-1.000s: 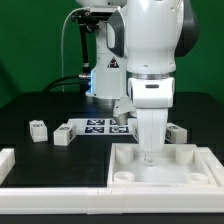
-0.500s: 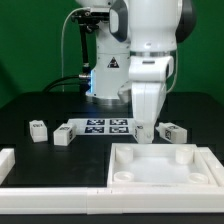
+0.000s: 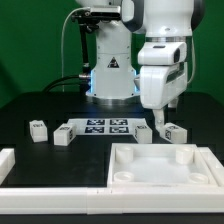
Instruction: Assemble one leg
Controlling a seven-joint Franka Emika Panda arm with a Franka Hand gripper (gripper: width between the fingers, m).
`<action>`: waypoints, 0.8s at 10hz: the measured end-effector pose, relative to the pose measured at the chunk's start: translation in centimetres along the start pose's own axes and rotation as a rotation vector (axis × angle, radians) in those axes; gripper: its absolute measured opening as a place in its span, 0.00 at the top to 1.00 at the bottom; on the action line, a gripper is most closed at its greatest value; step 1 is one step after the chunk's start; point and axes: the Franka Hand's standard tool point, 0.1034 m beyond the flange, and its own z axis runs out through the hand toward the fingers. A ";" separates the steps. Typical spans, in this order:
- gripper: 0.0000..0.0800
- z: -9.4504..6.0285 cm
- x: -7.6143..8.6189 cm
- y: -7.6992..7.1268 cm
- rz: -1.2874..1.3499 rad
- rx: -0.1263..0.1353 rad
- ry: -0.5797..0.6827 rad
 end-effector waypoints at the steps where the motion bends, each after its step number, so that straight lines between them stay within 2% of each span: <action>1: 0.19 0.0 0.1 -0.1 0.041 0.001 0.000; 2: 0.19 0.0 0.1 -0.1 0.165 0.005 0.004; 4: 0.19 0.0 0.2 -0.2 0.190 0.007 0.000; 5: 0.19 0.1 0.3 -0.6 0.202 0.021 -0.020; 6: 0.19 0.2 0.4 -1.0 0.223 0.015 -0.007; 7: 0.19 0.5 1.0 -2.8 0.317 0.038 -0.045; 8: 0.19 0.6 1.6 -4.8 0.370 0.069 -0.142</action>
Offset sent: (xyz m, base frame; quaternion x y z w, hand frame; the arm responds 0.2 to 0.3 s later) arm 0.0000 0.0000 0.0000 0.0000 0.0000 0.0000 1.0000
